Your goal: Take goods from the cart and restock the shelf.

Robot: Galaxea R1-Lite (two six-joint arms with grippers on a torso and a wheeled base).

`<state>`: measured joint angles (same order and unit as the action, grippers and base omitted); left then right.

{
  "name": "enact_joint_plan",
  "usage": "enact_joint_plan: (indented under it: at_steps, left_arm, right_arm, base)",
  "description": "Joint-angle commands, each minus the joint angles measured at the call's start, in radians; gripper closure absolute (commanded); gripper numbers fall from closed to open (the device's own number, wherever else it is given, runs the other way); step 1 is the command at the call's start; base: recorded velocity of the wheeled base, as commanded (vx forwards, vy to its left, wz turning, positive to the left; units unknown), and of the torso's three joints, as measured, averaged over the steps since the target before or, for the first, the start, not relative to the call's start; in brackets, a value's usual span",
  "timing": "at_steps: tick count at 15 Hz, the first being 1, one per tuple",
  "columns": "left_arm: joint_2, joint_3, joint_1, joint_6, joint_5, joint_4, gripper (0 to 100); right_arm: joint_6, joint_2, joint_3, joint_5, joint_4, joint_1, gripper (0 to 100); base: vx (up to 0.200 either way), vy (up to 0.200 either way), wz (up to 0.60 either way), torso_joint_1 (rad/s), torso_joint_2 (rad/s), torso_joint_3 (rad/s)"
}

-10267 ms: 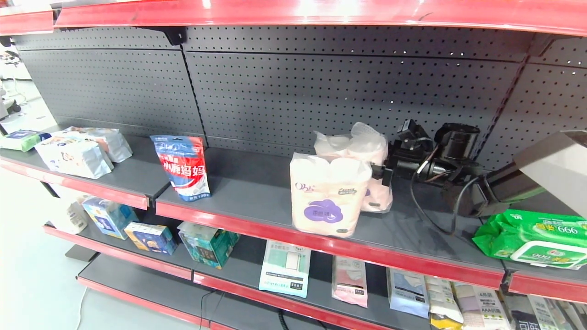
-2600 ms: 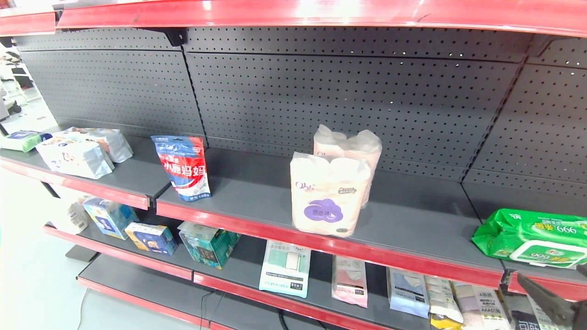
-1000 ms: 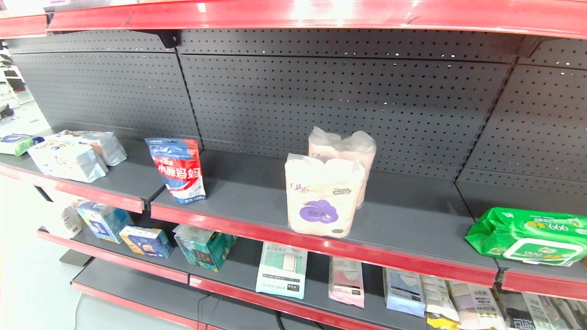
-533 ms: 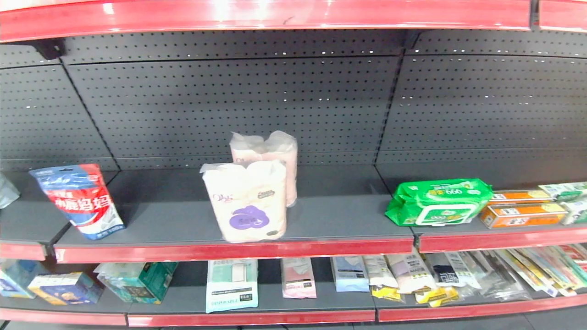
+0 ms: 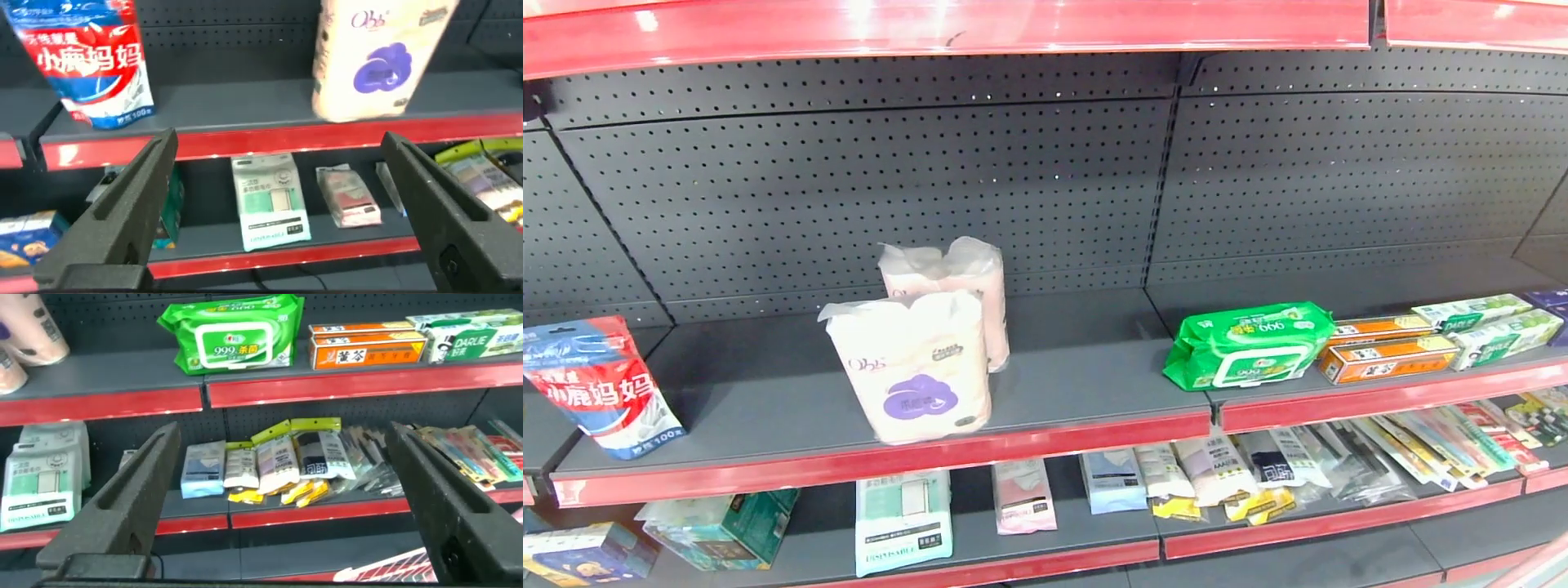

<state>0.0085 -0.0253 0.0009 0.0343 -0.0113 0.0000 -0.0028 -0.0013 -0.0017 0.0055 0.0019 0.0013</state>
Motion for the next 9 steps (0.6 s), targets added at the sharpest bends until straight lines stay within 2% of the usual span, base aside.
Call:
enact_joint_plan:
  at_steps: [1, 2, 3, 4, 5, 7, 9]
  left_arm:
    - [0.357, -0.326, -0.025, 0.151, -0.019, -0.009, 0]
    - [0.493, -0.43, -0.024, 0.177, -0.024, -0.011, 0]
    - [0.564, -0.447, -0.01, 0.159, -0.041, -0.006, 0]
    - [0.708, -0.441, 0.037, 0.078, -0.118, 0.006, 0]
    - [0.801, -0.433, 0.076, 0.055, -0.17, 0.006, 0]
    - [1.001, -0.429, 0.097, 0.059, -0.187, 0.0, 0]
    - [1.117, -0.436, 0.1, 0.062, -0.187, -0.046, 0]
  right_arm:
    - [0.0, 0.001, 0.0, 0.001, 0.0, 0.0, 0]
    - [0.0, 0.001, 0.0, 0.001, 0.0, 0.0, 0]
    - [0.0, 0.001, 0.0, 0.001, 0.0, 0.0, 0]
    - [0.0, 0.001, 0.0, 0.001, 0.0, 0.0, 0]
    - [0.0, 0.001, 0.0, 0.001, 0.0, 0.0, 0]
    - [0.0, 0.001, 0.0, 0.001, 0.0, 0.0, 0]
    - [0.0, 0.001, 0.0, 0.001, 0.001, 0.0, 0]
  base:
    - [0.0, 0.0, 0.0, 0.0, 0.0, 0.0]
    - [0.0, 0.0, 0.0, 0.0, 0.0, 0.0]
    - [0.0, 0.0, 0.0, 0.0, 0.0, 0.0]
    - [0.0, 0.0, 0.0, 0.0, 0.0, 0.0]
    - [0.0, 0.0, 0.0, 0.0, 0.0, 0.0]
    - [0.0, 0.0, 0.0, 0.0, 0.0, 0.0]
    - [0.0, 0.0, 0.0, 0.0, 0.0, 0.0]
